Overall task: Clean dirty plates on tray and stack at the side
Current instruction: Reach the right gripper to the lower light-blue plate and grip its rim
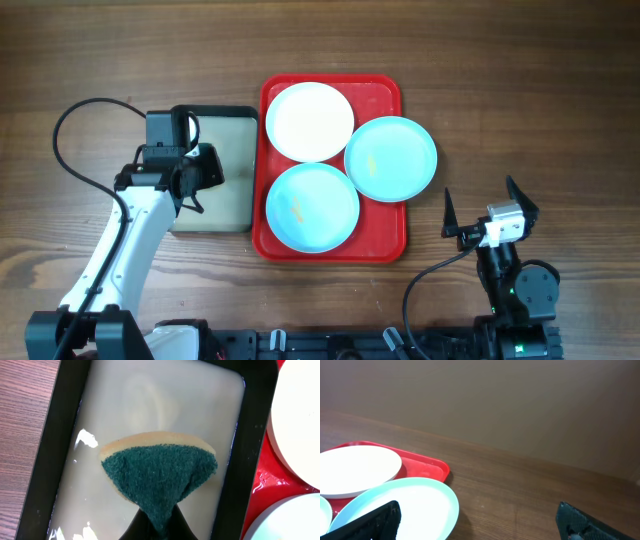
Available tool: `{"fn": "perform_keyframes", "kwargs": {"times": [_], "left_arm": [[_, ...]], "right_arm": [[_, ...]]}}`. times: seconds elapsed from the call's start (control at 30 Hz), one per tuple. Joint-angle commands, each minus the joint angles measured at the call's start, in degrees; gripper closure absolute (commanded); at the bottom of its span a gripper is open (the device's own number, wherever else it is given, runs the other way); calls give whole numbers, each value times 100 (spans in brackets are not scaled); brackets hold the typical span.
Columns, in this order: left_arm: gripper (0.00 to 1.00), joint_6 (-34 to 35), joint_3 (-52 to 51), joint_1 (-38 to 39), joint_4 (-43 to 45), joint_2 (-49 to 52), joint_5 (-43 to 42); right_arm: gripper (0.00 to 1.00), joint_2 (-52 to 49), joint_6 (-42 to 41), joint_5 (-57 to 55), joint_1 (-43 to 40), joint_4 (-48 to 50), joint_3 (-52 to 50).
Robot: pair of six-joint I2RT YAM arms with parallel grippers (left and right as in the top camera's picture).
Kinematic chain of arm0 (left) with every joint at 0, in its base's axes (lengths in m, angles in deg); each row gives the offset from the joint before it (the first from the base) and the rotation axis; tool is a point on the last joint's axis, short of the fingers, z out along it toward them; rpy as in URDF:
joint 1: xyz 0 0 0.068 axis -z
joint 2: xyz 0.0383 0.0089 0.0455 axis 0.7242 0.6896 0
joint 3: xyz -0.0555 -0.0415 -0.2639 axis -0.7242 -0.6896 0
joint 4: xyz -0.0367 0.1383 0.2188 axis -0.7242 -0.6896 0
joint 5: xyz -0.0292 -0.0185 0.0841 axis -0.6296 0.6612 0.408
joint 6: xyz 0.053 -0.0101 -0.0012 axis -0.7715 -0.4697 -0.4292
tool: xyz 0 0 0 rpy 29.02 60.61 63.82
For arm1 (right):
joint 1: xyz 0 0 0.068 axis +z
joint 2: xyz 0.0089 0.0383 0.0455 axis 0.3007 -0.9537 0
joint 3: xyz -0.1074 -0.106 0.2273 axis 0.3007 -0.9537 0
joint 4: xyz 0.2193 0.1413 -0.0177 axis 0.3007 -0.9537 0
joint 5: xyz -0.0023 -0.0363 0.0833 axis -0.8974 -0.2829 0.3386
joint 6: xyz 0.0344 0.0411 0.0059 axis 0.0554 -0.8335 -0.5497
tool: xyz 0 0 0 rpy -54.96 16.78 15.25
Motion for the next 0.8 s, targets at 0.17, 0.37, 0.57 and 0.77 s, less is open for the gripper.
{"fn": "perform_keyframes", "kwargs": {"times": [0.17,0.37,0.57,0.77], "left_arm": [[96,-94,22,31,162,39,-708],[96,-94,22,31,197,39,-828],[96,-92,22,31,216,39,-826],[96,-92,22,31,219,39,-868]], "right_arm": [[0,24,-282,1517,31,389,-4],[0,-514,-1143,1958,31,-116,1281],[0,-3644,-1143,2216,31,-2776,4868],[0,-6719,-1869,2579,31,-5049,6854]]}}
